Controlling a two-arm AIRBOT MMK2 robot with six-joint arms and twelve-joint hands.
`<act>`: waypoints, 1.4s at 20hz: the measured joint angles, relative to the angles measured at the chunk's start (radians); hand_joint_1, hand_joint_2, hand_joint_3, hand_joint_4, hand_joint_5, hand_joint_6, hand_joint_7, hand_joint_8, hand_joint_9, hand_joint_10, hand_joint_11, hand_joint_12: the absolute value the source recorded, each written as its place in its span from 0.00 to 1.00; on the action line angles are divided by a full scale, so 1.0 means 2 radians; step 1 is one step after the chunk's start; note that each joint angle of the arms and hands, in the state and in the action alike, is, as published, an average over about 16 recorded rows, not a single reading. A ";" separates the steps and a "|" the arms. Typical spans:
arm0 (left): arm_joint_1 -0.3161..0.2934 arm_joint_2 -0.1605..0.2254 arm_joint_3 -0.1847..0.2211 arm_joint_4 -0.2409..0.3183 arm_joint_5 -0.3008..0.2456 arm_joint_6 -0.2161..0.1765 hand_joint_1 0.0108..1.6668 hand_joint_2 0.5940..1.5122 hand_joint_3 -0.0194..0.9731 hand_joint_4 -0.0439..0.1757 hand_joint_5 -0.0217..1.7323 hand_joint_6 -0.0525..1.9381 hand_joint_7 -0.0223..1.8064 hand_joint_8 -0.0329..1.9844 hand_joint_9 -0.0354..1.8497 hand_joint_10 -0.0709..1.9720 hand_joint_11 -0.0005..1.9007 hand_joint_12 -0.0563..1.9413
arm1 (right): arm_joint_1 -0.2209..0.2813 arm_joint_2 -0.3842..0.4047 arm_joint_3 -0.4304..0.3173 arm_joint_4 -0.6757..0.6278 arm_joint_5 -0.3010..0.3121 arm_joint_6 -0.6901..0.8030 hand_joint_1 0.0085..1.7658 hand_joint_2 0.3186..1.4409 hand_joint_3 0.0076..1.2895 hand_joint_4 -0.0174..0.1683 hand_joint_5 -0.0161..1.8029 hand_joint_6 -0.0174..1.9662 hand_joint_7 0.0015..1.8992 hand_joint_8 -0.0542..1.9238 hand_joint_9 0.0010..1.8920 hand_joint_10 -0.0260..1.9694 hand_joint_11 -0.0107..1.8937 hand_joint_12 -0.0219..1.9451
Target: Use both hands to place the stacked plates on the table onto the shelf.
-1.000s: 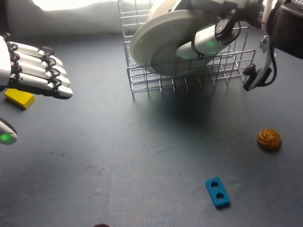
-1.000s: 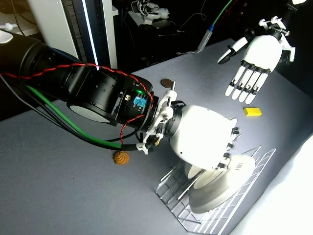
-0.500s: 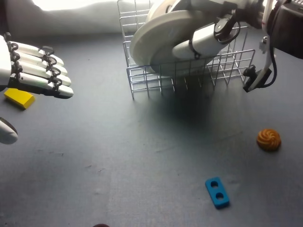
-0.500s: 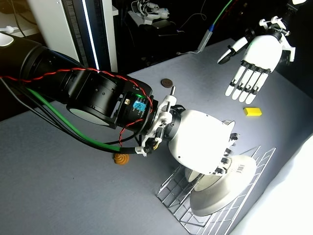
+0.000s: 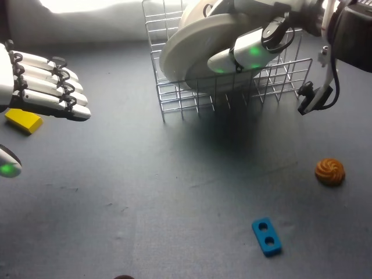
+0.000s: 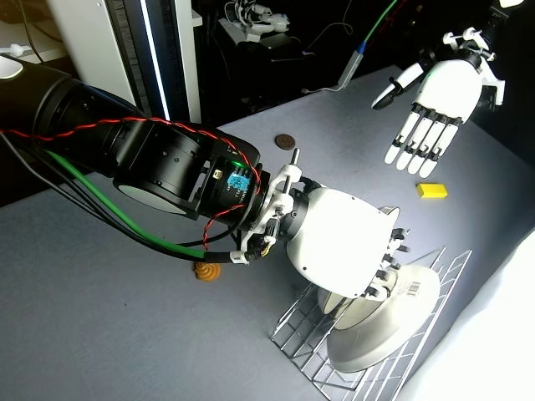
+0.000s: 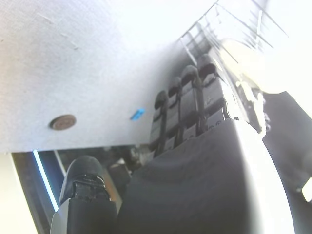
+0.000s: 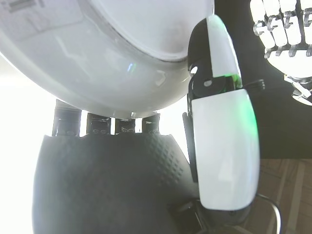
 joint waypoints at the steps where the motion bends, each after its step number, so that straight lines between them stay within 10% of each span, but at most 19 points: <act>1: 0.000 0.000 0.000 0.000 0.000 0.000 0.00 0.61 0.03 0.22 0.07 0.03 0.07 0.02 0.07 0.04 0.01 0.13 | 0.000 0.000 0.000 0.000 0.000 0.000 0.58 0.65 0.00 0.05 0.45 0.03 0.45 0.03 0.51 0.07 0.29 0.63; 28: -0.006 0.000 -0.002 0.000 -0.015 0.002 0.00 0.61 0.03 0.22 0.07 0.03 0.08 0.02 0.07 0.04 0.01 0.15 | 0.041 0.066 -0.064 -0.050 0.003 -0.011 0.54 0.64 0.00 0.08 0.29 0.03 0.28 0.03 0.30 0.03 0.04 0.64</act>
